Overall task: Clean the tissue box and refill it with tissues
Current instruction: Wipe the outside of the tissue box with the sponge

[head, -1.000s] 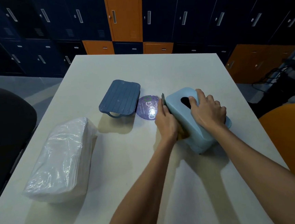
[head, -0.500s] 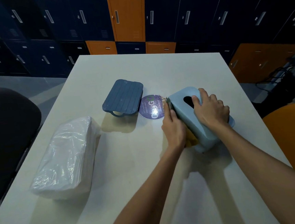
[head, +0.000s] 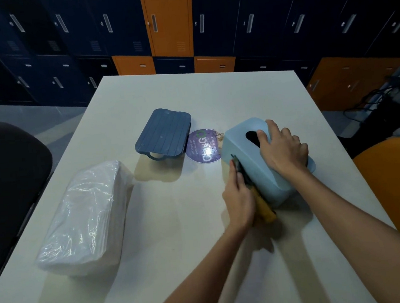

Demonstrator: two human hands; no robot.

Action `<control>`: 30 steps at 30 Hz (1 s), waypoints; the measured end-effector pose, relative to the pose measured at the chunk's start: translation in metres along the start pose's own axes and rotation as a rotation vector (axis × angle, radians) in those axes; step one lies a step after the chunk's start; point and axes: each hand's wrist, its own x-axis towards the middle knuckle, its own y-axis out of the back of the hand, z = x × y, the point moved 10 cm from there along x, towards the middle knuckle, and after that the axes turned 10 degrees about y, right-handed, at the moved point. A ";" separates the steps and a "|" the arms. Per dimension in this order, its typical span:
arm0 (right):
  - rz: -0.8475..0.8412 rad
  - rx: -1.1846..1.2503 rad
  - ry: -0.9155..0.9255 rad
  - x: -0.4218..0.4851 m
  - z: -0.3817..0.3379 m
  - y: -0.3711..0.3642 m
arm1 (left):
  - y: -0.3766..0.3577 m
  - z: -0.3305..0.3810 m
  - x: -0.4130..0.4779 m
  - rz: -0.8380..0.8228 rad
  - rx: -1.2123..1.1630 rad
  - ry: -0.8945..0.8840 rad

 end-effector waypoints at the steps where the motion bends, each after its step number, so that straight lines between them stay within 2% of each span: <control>1: 0.000 -0.002 0.000 0.000 0.000 0.000 | 0.003 0.005 0.011 0.022 0.014 0.012; 8: 0.002 -0.013 -0.003 0.000 0.001 0.000 | 0.016 0.038 0.067 0.100 -0.054 0.147; 14: 0.007 -0.006 -0.016 0.002 0.002 -0.002 | -0.005 0.015 -0.002 0.100 -0.079 0.031; 17: 0.005 -0.006 -0.016 0.002 0.003 -0.002 | -0.011 -0.004 -0.028 0.040 -0.064 0.049; 25: 0.004 0.004 -0.017 0.002 0.003 -0.002 | 0.008 0.026 0.030 0.082 -0.061 0.147; 30: 0.009 0.002 -0.016 0.003 0.003 -0.002 | 0.004 0.043 0.024 0.088 -0.088 0.072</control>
